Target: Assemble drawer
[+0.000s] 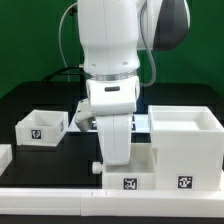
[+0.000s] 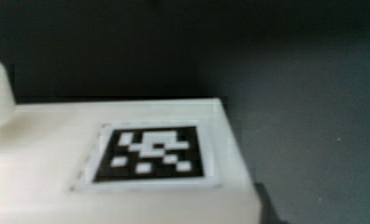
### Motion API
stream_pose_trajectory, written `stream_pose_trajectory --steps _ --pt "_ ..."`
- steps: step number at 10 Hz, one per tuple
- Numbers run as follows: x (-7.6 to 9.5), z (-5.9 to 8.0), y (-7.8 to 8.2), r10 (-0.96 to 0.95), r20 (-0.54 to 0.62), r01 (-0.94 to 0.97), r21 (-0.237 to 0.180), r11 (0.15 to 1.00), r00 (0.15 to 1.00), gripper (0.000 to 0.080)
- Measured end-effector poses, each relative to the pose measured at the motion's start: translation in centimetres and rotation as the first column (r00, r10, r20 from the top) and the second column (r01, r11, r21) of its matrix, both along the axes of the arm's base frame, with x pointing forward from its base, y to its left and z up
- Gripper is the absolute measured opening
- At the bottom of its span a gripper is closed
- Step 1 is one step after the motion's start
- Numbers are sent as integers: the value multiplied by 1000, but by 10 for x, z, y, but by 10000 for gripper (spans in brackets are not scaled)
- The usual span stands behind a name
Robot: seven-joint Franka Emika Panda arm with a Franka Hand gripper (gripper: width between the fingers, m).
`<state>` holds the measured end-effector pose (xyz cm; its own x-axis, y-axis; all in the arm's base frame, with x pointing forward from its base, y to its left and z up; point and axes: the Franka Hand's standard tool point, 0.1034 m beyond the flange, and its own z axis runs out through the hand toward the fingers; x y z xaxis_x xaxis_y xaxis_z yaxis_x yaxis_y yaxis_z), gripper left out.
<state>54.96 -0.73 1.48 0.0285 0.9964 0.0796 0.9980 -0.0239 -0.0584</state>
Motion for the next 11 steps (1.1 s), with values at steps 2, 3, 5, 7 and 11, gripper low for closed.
stream_pose_trajectory --steps 2,3,5,7,11 --pt "1 -2 0 -14 5 14 -1 1000 1000 39" --pt "2 -1 0 -24 6 24 -2 1000 1000 39" --pt "3 -1 4 -48 5 48 -3 999 999 39" --pt "-5 -3 -14 -48 -35 48 8 999 998 39" --pt "-2 -1 -21 -64 -26 64 2 998 998 39"
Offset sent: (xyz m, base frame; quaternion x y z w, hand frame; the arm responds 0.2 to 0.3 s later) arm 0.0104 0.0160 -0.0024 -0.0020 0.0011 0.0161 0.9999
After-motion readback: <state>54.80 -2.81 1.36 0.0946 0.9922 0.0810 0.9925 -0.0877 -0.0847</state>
